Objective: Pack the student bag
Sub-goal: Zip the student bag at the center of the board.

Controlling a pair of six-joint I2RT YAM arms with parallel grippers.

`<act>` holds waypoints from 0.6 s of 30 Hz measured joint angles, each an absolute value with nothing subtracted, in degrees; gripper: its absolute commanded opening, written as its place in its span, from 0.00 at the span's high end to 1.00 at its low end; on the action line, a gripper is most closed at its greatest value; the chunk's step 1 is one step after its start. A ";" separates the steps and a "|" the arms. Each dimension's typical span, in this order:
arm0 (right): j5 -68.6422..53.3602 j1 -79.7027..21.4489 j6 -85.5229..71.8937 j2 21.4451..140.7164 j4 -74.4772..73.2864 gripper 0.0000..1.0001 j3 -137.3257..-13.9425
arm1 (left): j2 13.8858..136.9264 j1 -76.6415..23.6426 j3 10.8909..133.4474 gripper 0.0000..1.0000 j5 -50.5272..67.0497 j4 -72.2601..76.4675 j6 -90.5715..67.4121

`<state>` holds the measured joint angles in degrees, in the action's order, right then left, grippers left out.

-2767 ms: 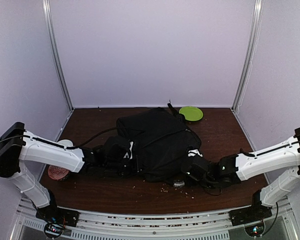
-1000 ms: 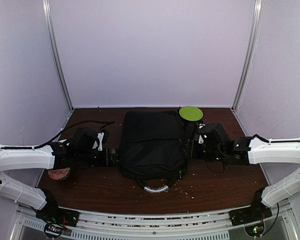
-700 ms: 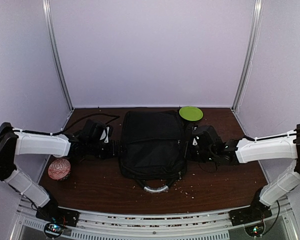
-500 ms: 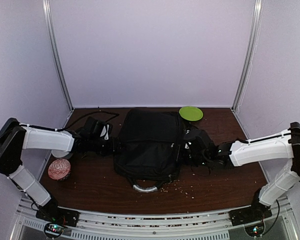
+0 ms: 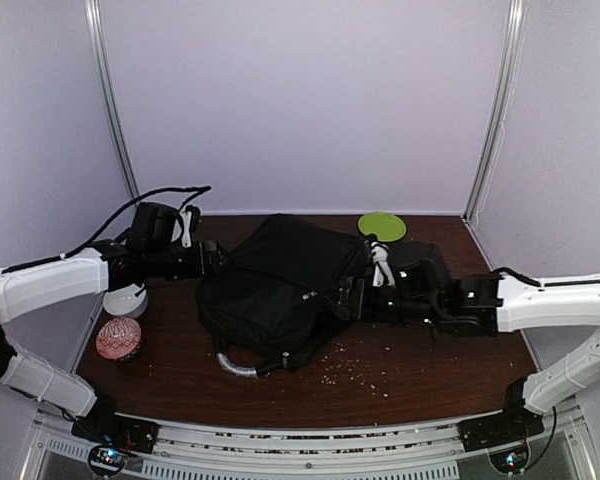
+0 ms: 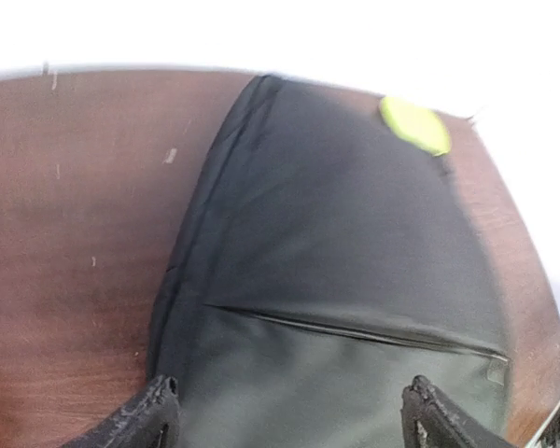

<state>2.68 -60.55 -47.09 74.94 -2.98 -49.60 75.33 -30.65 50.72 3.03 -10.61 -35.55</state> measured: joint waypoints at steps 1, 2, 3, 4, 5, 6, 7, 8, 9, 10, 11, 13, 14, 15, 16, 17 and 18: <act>3.44 -58.98 -47.57 71.61 -2.20 0.31 -47.05 | 72.40 -32.25 50.74 0.15 1.41 -11.55 -34.83; 4.08 -57.01 -48.18 69.01 -1.08 0.32 -44.40 | 69.56 -34.44 50.74 0.15 -0.43 -12.34 -34.11; 4.36 -55.59 -48.66 67.90 -0.19 0.32 -42.57 | 67.68 -36.42 50.74 0.15 -1.87 -12.95 -33.65; 4.73 -53.98 -49.36 67.64 0.73 0.33 -41.08 | 66.02 -39.24 50.78 0.15 -3.75 -13.91 -33.06; 4.75 -52.60 -49.93 68.64 1.58 0.33 -40.03 | 65.17 -41.82 50.81 0.15 -5.52 -14.79 -32.64; 4.58 -52.03 -50.57 70.24 2.09 0.34 -39.59 | 64.90 -44.25 50.83 0.16 -6.66 -15.62 -32.40; 4.14 -51.92 -51.09 72.12 2.68 0.34 -39.53 | 65.14 -46.87 51.00 0.16 -8.14 -16.75 -32.21; 3.44 -51.90 -51.55 73.93 3.55 0.35 -39.55 | 65.82 -49.43 51.20 0.16 -9.43 -17.82 -32.05; 2.31 -51.90 -52.58 76.27 4.91 0.36 -39.68 | 66.92 -51.90 51.57 0.17 -10.66 -18.83 -31.97; 2.24 -51.90 -52.60 76.51 4.95 0.36 -39.70 | 68.34 -54.02 52.34 0.17 -11.81 -20.10 -31.86; 1.89 -51.92 -53.19 77.21 5.41 0.36 -39.75 | 70.37 -56.23 53.58 0.18 -13.08 -21.43 -31.66; 1.91 -52.03 -54.57 77.54 5.98 0.36 -39.72 | 75.55 -60.20 57.52 0.21 -15.68 -23.90 -31.20; 2.26 -52.03 -55.33 77.17 6.39 0.36 -39.64 | 78.17 -61.91 59.96 0.23 -17.02 -25.39 -30.87; 2.61 -52.03 -55.77 76.69 6.83 0.36 -39.38 | 80.93 -63.55 62.61 0.25 -18.24 -26.68 -30.44; 3.03 -52.03 -56.16 75.81 7.51 0.36 -38.68 | 83.59 -64.86 65.21 0.28 -19.38 -27.70 -30.02; 3.36 -52.03 -56.55 74.81 7.79 0.36 -37.87 | 86.37 -66.11 67.96 0.29 -20.45 -28.75 -29.50; 3.68 -52.03 -57.01 73.56 8.21 0.36 -36.67 | 88.38 -66.89 69.87 0.31 -21.06 -29.28 -29.17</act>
<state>3.68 -52.03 -57.01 73.56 8.21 -36.67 88.38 -66.89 69.87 -21.06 -29.28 -29.17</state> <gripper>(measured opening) 0.644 0.738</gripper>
